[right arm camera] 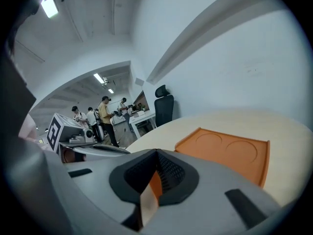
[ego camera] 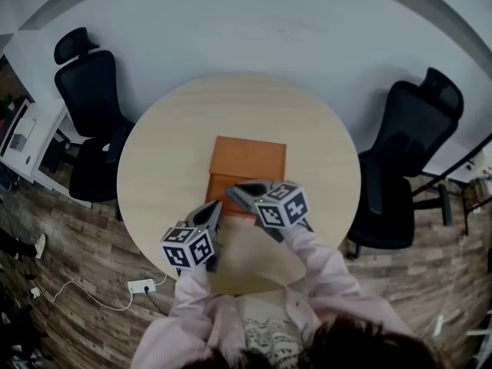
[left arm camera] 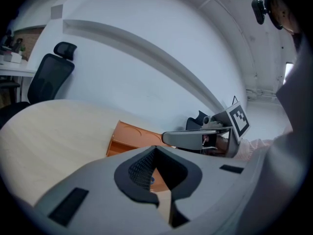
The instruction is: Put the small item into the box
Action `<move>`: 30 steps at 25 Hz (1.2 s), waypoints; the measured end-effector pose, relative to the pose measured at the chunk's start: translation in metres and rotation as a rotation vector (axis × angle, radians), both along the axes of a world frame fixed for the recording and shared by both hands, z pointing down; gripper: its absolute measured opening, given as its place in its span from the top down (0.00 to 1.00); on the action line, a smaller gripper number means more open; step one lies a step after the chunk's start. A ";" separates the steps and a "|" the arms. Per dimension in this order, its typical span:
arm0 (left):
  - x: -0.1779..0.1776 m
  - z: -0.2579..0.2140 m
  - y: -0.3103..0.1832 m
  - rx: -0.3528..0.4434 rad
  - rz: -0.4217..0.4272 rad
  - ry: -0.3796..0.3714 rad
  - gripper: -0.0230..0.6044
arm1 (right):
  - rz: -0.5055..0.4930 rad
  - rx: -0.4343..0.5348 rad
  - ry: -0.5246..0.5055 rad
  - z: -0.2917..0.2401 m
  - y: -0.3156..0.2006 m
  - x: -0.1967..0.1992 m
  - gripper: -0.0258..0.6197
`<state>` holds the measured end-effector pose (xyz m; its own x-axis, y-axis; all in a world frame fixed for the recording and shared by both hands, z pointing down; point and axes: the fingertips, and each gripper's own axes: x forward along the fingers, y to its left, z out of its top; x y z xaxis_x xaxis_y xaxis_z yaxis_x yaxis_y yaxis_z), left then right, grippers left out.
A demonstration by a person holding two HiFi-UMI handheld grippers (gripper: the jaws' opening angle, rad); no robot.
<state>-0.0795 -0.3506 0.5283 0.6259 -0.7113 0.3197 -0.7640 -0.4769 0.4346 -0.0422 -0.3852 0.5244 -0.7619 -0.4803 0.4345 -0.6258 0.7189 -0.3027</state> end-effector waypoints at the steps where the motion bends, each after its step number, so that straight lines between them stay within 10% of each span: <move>1: 0.000 -0.003 0.001 0.010 0.002 0.000 0.94 | -0.005 0.007 -0.013 -0.003 0.003 0.000 0.96; 9: 0.006 -0.033 0.012 0.140 0.029 0.005 0.94 | 0.001 0.080 -0.175 -0.038 0.025 0.004 0.96; 30: 0.013 -0.048 0.022 0.220 0.077 -0.035 0.94 | -0.029 0.233 -0.176 -0.061 0.045 0.002 0.97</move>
<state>-0.0669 -0.3285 0.4800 0.6722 -0.7170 0.1843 -0.7345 -0.6147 0.2875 -0.0403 -0.3398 0.4638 -0.8306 -0.5288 0.1744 -0.5565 0.7986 -0.2293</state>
